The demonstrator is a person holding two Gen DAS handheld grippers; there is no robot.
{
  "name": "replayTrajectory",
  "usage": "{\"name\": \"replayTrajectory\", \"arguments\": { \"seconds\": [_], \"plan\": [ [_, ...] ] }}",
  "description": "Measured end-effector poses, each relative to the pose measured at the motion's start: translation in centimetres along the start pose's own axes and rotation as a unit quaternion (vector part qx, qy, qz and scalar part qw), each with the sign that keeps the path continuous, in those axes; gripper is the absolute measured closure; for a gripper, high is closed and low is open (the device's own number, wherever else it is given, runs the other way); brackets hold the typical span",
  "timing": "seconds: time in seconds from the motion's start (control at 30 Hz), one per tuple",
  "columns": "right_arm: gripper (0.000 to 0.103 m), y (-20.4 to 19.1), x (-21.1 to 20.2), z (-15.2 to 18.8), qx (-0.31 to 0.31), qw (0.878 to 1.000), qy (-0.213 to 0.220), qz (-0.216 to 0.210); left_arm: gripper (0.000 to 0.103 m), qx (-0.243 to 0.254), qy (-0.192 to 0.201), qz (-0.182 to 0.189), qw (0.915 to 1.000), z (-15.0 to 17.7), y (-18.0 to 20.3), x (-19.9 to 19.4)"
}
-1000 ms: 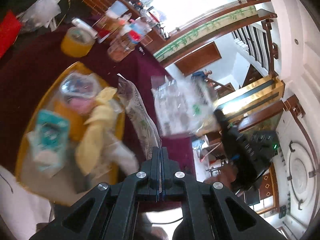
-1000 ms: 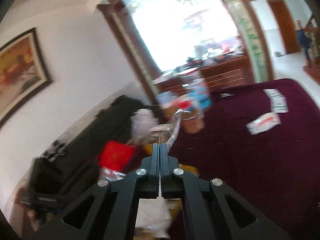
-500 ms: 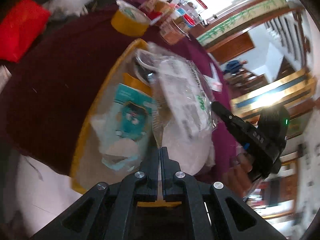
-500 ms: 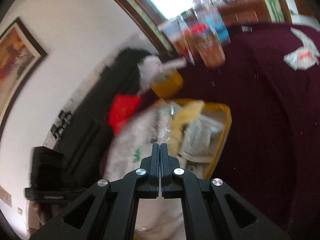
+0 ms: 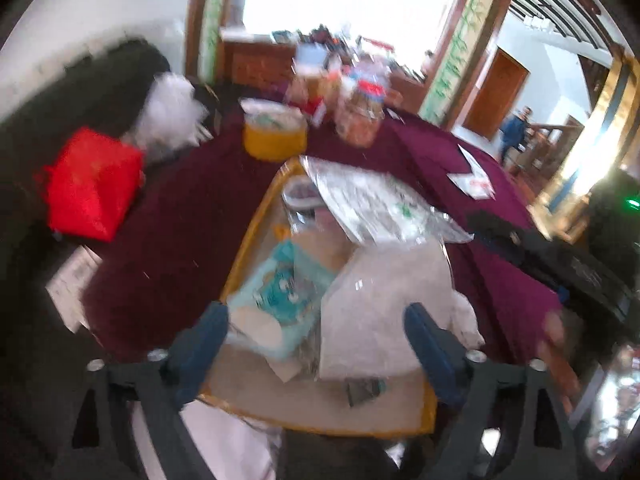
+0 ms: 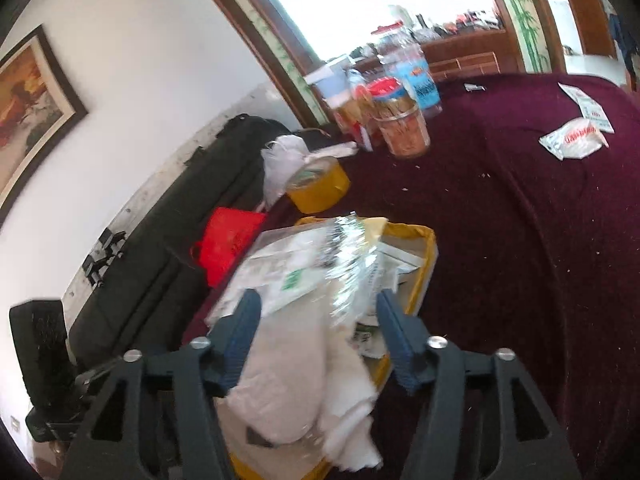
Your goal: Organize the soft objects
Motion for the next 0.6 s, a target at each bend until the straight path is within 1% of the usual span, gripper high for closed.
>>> {"name": "replayTrajectory", "arguments": {
  "seconds": [0.07, 0.1, 0.17, 0.23, 0.27, 0.3, 0.47, 0.53, 0.6],
  "plan": [
    [0.036, -1.2, -0.8, 0.6, -0.015, 1.000, 0.006, -0.002, 0.004, -0.005, 0.034, -0.039, 0.9986, -0.3, 0.0, -0.3],
    [0.035, -1.7, -0.9, 0.8, -0.025, 1.000, 0.006, -0.002, 0.003, -0.006, 0.044, -0.056, 0.9975, -0.5, 0.0, -0.3],
    [0.034, -2.7, -0.9, 1.6, -0.043, 0.999, 0.004, 0.014, 0.002, -0.003, 0.044, -0.084, 0.9955, -0.7, -0.2, 0.0],
    [0.033, -3.3, -0.7, 2.3, -0.057, 0.998, 0.002, 0.033, 0.002, 0.000, 0.042, -0.103, 0.9938, -0.6, -0.5, 0.0],
    [0.033, -3.5, -0.6, 2.6, -0.061, 0.997, -0.002, 0.038, 0.002, 0.001, 0.042, -0.120, 0.9919, -0.6, -0.7, 0.0],
    [0.033, -3.7, -0.4, 2.8, -0.063, 0.997, -0.007, 0.042, 0.002, 0.004, 0.040, -0.130, 0.9907, -0.3, -0.9, -0.1],
    [0.033, -4.1, -0.2, 3.7, -0.057, 0.997, -0.023, 0.049, 0.002, 0.009, 0.028, -0.126, 0.9916, 0.6, -1.0, -0.5],
    [0.032, -4.2, -0.4, 3.9, -0.053, 0.997, -0.022, 0.047, 0.002, 0.014, 0.023, -0.127, 0.9915, 0.8, -0.9, -0.5],
    [0.029, -4.7, -0.8, 3.9, -0.060, 0.997, -0.016, 0.051, 0.002, 0.021, 0.021, -0.132, 0.9908, 1.0, -0.6, -0.6]
  ]
}}
Point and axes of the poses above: each gripper's, at about its wrist camera, not at the fingertips, and x roughly the way its jaws point, y to its right, z to its underside, the point moved 7 cm from there along x, roughly the way its jaws point, and after that the axes turned 13 degrees about -y, right-handed, at the moved point
